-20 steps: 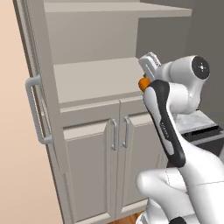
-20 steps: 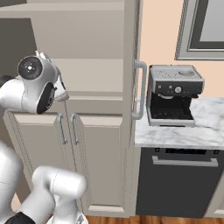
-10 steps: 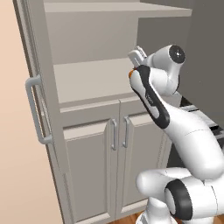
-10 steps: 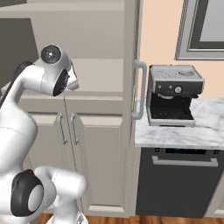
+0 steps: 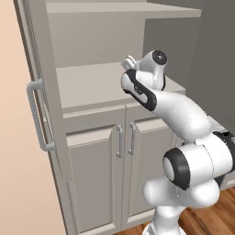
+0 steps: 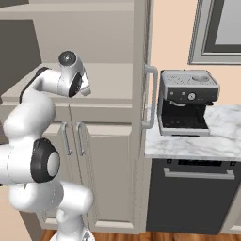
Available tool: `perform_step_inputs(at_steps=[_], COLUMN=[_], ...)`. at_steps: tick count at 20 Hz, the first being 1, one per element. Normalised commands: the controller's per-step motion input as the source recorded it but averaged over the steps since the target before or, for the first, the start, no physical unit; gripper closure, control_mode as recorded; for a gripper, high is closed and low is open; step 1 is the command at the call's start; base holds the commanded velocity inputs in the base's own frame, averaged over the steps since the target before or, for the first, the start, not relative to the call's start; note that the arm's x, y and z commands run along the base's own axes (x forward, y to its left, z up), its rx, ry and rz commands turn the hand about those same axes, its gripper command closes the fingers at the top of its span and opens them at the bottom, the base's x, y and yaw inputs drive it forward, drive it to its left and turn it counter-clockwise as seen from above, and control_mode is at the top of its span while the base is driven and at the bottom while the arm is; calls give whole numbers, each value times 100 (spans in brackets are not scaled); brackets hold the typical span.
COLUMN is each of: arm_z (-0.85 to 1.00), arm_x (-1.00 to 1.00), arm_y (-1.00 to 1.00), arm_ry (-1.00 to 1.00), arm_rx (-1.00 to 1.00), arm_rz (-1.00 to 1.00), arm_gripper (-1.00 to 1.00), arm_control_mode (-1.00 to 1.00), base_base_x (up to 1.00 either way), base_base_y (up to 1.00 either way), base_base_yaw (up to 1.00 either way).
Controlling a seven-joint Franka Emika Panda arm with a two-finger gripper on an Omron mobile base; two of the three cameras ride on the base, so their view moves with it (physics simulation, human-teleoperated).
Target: Pick the tangerine from the counter and place it in the cabinet. Then close the cabinet.
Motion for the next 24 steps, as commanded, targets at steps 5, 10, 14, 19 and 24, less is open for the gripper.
perform_step_inputs(at_steps=[5, 10, 14, 19, 24], arm_z=[-30, -38, -29, -24, 0], arm_x=[77, 49, 17, 0, -61], arm_y=[9, 21, 11, 0, 0], arm_ry=[5, 2, -2, -8, -42], arm_rx=[-1, -5, -3, 0, 0], arm_rz=[0, 0, 0, 0, 0], arm_gripper=[100, -100, -100, -100, -100], arm_control_mode=[-100, -100, -100, -100, -100], base_base_x=[0, 0, 0, 0, 0], base_base_y=[0, 0, 0, 0, 0], base_base_yaw=[0, 0, 0, 0, 0])
